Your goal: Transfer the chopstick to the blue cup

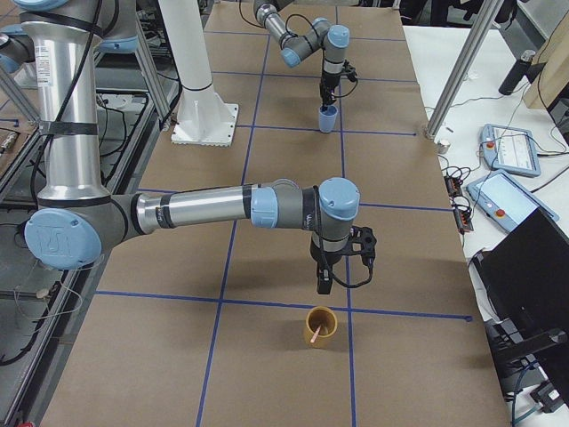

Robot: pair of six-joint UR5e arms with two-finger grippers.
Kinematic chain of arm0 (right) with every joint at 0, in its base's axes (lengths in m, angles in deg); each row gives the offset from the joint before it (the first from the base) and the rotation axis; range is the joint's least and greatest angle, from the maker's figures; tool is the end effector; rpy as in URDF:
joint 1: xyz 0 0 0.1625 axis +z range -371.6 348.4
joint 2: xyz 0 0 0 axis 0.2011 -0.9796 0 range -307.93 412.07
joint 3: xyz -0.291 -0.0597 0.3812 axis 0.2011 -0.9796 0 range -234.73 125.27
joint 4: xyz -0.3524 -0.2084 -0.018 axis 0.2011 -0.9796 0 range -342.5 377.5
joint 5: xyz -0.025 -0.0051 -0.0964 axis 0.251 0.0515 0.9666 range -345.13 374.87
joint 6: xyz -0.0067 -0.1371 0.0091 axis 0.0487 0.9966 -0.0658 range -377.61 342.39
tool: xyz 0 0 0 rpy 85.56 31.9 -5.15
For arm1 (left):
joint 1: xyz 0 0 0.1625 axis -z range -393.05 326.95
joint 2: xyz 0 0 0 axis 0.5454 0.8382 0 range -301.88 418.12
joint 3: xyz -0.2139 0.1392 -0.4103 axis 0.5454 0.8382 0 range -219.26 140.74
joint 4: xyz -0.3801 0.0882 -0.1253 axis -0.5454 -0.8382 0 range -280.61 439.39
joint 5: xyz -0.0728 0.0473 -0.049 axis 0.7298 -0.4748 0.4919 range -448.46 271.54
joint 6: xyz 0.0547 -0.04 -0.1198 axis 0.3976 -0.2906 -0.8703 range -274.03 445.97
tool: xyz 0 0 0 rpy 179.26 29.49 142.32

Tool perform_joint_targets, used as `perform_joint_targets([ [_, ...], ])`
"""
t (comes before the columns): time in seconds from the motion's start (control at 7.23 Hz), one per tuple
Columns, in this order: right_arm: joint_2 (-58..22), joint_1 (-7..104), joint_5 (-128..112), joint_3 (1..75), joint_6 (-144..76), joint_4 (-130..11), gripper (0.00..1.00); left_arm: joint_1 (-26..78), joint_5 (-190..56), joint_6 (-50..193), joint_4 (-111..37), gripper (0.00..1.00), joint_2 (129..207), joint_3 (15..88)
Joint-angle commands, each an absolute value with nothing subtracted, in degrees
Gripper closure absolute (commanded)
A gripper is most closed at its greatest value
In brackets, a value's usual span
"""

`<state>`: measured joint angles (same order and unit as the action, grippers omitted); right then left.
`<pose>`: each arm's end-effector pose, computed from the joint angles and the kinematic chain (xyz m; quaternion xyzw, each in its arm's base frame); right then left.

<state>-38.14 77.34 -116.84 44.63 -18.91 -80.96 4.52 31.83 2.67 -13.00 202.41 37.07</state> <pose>0.0327 -0.4824 0.6856 -0.0018 -0.3561 -0.0001 0.9345 0.6271 -0.5632 0.2111 -0.0918 0.4194 -0.1467 0.8911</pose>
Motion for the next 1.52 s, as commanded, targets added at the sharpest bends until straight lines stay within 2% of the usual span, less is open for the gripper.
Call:
perform_joint_targets([
  [0.0, -38.28, 77.34, -116.79, 44.41, -19.01, -80.94, 0.00, 4.92, 31.77, 2.74, -12.54, 0.02, 202.17, 40.53],
  [0.14, -38.37, 77.34, -116.79, 44.41, -18.93, -80.94, 0.00, 5.44, 31.86, 2.74, -12.28, 0.02, 201.57, 41.59],
  [0.42, -39.42, 77.43, -116.35, 42.84, -17.18, -79.89, 0.00, 9.81, 32.56, 6.92, -8.71, 0.02, 194.21, 52.17],
  [0.55, -38.47, 79.87, -115.74, 38.05, -10.55, -77.10, 0.00, 11.23, 32.39, 15.14, -1.45, 0.02, 191.31, 57.71],
  [0.83, -33.29, 82.43, -114.86, 29.68, 0.28, -76.63, 0.00, 13.79, 32.38, 19.17, 0.56, 0.02, 187.95, 60.83],
  [0.97, -29.96, 82.53, -109.72, 29.21, 4.67, -77.32, 0.00, 13.80, 32.38, 19.17, 0.64, 0.02, 187.85, 61.02],
  [1.38, -30.71, 82.62, -109.22, 26.40, 21.36, -77.15, 0.00, 13.80, 32.12, 19.17, 0.56, 0.02, 187.76, 61.20],
])
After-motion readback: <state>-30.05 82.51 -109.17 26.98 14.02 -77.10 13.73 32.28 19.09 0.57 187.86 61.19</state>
